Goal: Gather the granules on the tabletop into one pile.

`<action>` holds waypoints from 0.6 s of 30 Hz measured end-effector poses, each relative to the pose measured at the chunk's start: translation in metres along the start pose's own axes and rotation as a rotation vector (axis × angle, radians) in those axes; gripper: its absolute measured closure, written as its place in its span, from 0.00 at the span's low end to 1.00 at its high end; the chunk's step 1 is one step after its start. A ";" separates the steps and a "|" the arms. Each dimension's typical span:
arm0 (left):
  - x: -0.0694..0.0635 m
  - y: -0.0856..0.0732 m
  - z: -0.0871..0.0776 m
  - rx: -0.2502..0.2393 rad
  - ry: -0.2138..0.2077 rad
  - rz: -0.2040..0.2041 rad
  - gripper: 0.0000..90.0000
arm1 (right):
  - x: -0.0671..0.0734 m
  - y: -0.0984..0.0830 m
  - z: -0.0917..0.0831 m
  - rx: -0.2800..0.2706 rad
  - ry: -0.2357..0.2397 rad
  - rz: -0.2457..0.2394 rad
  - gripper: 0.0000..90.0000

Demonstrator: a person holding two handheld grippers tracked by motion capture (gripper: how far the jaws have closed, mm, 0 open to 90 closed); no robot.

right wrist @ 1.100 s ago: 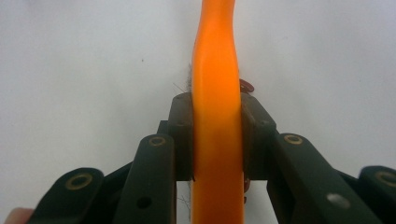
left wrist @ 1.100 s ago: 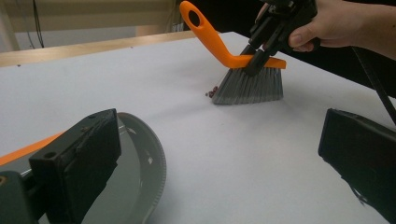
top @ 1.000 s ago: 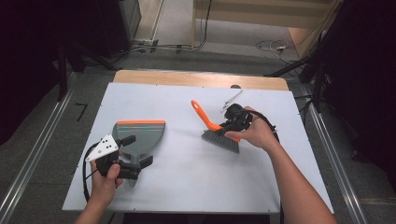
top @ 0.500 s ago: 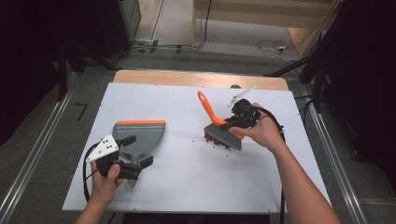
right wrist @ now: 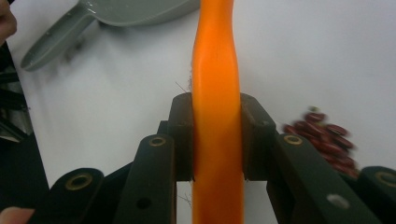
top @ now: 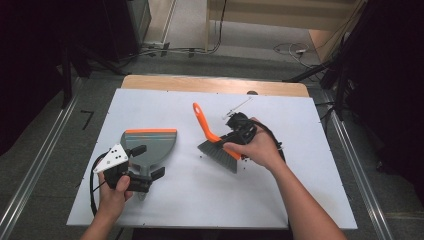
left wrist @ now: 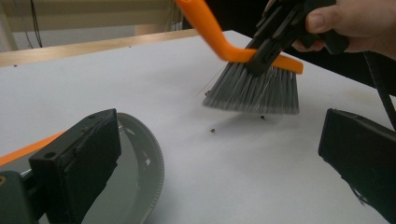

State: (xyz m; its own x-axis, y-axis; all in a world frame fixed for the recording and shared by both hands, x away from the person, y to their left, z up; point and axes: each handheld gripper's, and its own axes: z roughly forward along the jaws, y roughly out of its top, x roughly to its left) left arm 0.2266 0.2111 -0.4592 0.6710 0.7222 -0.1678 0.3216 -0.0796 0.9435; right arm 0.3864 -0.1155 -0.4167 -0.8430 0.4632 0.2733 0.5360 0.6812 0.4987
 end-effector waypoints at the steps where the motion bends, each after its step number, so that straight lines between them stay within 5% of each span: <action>1: 0.000 0.000 0.000 -0.001 0.000 -0.001 0.00 | 0.004 0.003 0.006 0.009 0.012 0.010 0.77; 4: 0.001 0.000 -0.001 -0.007 0.000 -0.002 0.00 | 0.009 0.009 0.023 0.035 0.021 0.032 0.77; 9: 0.001 0.000 -0.002 -0.008 -0.001 -0.003 0.00 | -0.003 0.009 0.039 0.053 -0.006 0.120 0.77; 18: 0.002 0.000 -0.002 -0.006 0.001 -0.004 0.00 | -0.035 -0.014 0.014 0.006 -0.068 0.251 0.77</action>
State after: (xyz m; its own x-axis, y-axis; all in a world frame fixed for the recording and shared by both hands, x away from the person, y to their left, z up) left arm 0.2264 0.2138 -0.4587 0.6694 0.7229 -0.1711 0.3203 -0.0730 0.9445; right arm 0.4089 -0.1333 -0.4442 -0.6789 0.6550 0.3318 0.7283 0.5433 0.4176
